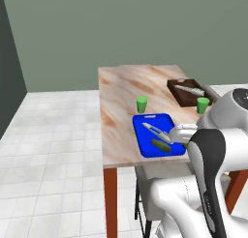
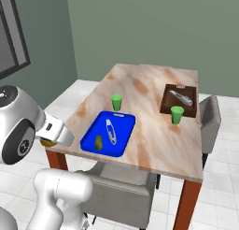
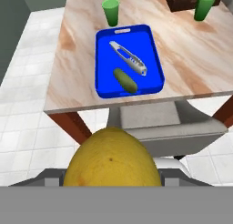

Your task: Gather the cucumber and lemon from the fridge and place them on a tray on the dining counter. Then gather the steak and fish from the fridge and place them on the other tray.

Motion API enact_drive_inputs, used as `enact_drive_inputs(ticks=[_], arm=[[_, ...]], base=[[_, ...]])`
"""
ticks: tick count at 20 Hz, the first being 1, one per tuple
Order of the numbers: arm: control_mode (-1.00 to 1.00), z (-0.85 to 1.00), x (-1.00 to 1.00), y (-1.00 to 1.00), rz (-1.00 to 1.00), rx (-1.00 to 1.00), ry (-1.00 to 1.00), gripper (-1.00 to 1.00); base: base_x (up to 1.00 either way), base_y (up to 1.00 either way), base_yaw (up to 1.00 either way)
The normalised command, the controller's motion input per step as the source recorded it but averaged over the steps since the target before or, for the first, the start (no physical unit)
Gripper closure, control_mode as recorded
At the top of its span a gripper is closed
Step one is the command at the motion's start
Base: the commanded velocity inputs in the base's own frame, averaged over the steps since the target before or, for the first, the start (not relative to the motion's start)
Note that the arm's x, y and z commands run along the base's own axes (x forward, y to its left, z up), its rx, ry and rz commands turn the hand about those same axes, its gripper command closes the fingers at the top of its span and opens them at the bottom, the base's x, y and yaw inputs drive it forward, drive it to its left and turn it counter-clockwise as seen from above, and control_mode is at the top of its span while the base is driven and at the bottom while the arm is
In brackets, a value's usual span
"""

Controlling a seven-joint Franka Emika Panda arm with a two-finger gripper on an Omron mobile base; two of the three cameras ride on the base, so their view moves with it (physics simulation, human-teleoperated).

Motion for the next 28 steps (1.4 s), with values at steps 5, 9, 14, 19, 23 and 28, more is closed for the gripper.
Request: enact_drive_inputs(ticks=[5,9,14,19,23,28], arm=[[1.0,0.0,0.0,0.0,0.0,0.0,0.0,1.0],[-1.0,0.0,0.98,-0.17,0.03,0.04,0.18,1.0],[-1.0,0.0,1.0,-0.19,0.07,0.02,0.2,1.0],[-1.0,-0.36,1.0,-0.02,0.02,-0.03,0.2,1.0],[-1.0,-0.71,1.0,0.04,0.0,-0.09,0.14,1.0],[-1.0,-0.66,0.76,-0.09,0.02,-0.03,0.05,1.0]], base=[[0.28,-0.02,0.0],[0.0,0.0,0.0],[0.0,0.0,0.0],[0.0,0.0,0.0],[0.0,0.0,0.0],[0.0,0.0,0.0]])
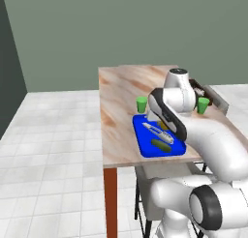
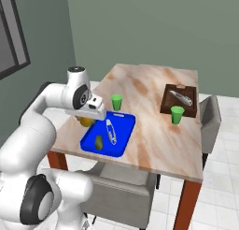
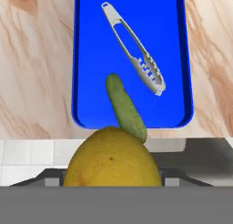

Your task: Gather the cucumber and lemon from the fridge and place them on a tray on the dining counter. Then gather the steak and fish from the fridge and place them on the other tray.

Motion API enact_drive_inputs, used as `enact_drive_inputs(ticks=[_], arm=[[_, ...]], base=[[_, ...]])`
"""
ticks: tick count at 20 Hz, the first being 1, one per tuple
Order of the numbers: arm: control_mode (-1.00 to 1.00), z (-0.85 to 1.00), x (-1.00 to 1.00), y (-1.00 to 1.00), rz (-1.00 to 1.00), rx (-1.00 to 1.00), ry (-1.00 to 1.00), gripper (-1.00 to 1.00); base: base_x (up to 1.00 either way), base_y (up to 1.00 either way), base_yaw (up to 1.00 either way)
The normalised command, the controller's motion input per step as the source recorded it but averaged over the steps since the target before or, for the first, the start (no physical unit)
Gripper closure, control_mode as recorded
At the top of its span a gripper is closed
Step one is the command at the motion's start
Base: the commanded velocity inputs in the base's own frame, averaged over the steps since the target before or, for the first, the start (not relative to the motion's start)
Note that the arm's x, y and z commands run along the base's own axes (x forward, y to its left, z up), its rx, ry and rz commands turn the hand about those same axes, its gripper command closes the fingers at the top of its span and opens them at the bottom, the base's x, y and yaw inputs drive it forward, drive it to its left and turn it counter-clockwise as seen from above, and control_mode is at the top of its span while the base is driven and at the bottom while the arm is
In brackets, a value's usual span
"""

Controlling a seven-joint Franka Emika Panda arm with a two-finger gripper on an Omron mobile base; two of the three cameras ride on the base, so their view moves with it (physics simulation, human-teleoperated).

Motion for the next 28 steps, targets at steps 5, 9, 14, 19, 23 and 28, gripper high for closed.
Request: enact_drive_inputs(ticks=[5,9,14,19,23,28], arm=[[-1.0,-0.41,0.55,-0.16,0.04,0.0,0.0,1.0],[-1.0,-0.33,0.62,-0.02,0.05,0.0,0.0,1.0],[-1.0,-0.25,0.64,-0.01,0.05,0.0,0.0,1.0],[-1.0,-0.36,0.5,0.0,0.05,0.0,0.0,1.0],[-1.0,-0.33,0.4,-0.06,0.03,0.0,0.0,1.0],[-1.0,-0.25,0.4,-0.17,0.04,-0.01,0.01,1.0]], base=[[0.0,0.0,0.0],[0.0,0.0,0.0],[0.0,0.0,0.0],[0.0,0.0,0.0],[0.0,0.0,0.0],[0.0,0.0,0.0]])
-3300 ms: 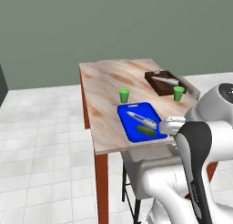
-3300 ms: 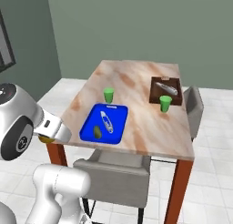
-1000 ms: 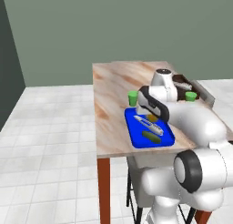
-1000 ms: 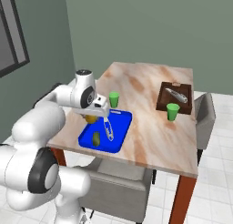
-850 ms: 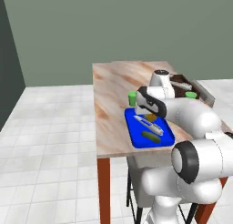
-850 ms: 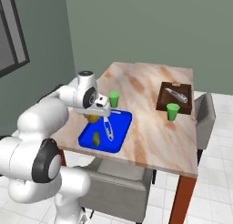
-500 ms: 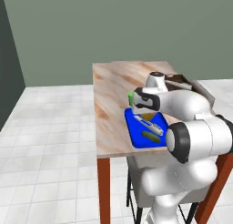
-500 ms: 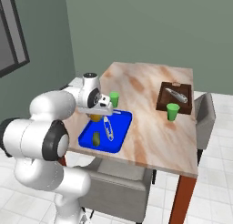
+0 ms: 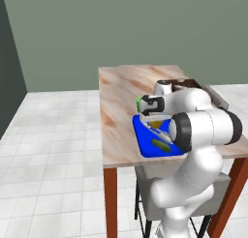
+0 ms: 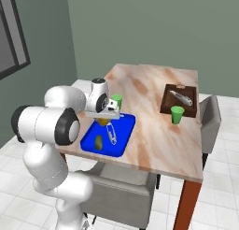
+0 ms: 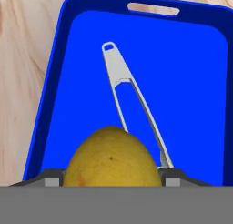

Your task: Gather the cucumber and lemon from the fridge and place them on a tray on the dining counter. Then gather the steak and fish from the fridge and place them on the other tray.

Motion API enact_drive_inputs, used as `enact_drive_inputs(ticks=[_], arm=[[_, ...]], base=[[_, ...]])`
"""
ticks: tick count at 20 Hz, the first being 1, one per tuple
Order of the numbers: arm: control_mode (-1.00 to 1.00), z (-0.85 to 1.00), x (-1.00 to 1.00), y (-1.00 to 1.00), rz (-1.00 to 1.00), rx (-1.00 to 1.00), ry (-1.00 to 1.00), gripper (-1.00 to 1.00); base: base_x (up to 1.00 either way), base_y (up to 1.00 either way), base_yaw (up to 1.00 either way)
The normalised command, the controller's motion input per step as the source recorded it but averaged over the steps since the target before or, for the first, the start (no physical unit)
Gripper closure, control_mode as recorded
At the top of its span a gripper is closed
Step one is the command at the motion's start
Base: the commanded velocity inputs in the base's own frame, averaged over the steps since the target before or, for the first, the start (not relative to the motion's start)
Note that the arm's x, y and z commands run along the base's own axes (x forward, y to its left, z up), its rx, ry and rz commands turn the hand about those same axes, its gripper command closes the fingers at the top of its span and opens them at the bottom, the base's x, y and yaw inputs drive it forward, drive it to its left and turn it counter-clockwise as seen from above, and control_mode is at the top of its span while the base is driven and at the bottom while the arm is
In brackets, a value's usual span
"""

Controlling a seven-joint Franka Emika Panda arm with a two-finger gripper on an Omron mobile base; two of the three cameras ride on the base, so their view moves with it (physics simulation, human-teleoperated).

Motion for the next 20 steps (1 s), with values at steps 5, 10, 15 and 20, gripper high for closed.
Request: enact_drive_inputs(ticks=[5,10,15,20], arm=[[-1.0,-0.2,0.45,-0.3,0.06,0.0,0.02,1.0],[-1.0,-0.23,0.45,-0.3,0.08,0.0,0.04,1.0],[-1.0,-0.31,0.39,-0.18,0.09,-0.01,0.08,1.0],[-1.0,-0.3,0.31,-0.07,0.09,0.0,0.04,1.0]], base=[[0.0,0.0,0.0],[0.0,0.0,0.0],[0.0,0.0,0.0],[0.0,0.0,0.0]])
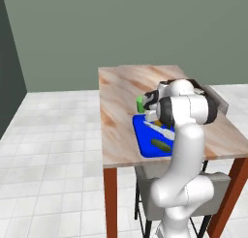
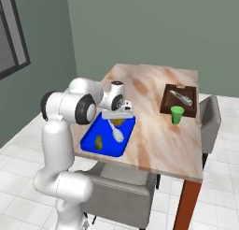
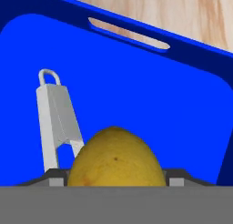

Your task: Gather the cucumber and lemon from the fridge and place them on a tray on the dining counter. Then gather the steak and fish from the fridge and place them on the other tray.

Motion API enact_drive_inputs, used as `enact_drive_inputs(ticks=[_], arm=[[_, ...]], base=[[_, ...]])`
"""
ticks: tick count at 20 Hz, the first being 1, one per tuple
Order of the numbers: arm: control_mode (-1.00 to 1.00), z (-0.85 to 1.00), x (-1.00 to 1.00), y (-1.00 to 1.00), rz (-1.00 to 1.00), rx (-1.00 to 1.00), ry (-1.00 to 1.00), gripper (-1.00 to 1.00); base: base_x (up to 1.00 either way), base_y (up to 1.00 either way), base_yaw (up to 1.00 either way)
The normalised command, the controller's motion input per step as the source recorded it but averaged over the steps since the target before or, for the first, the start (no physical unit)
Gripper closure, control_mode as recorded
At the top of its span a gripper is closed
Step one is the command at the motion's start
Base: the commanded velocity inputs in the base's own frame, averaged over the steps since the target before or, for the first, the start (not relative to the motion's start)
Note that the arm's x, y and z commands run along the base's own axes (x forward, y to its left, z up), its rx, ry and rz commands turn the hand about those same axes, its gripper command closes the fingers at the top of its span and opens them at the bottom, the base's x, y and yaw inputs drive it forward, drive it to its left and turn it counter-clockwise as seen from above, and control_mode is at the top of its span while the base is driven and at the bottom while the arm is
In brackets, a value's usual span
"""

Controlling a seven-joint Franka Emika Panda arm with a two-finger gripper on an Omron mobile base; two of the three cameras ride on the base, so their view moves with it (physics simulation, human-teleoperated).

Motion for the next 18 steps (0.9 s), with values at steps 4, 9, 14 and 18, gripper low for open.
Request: enact_drive_inputs(ticks=[4,9,14,18], arm=[[-1.0,-0.28,0.16,-0.05,0.08,-0.01,0.03,-1.0],[-1.0,-0.15,0.0,0.0,0.06,-0.04,0.0,-1.0],[-1.0,-0.05,0.0,0.0,0.06,-0.03,0.0,-1.0],[-1.0,0.0,0.0,0.0,0.06,-0.03,0.0,-1.0]], base=[[0.0,0.0,0.0],[0.0,0.0,0.0],[0.0,0.0,0.0],[0.0,0.0,0.0]])
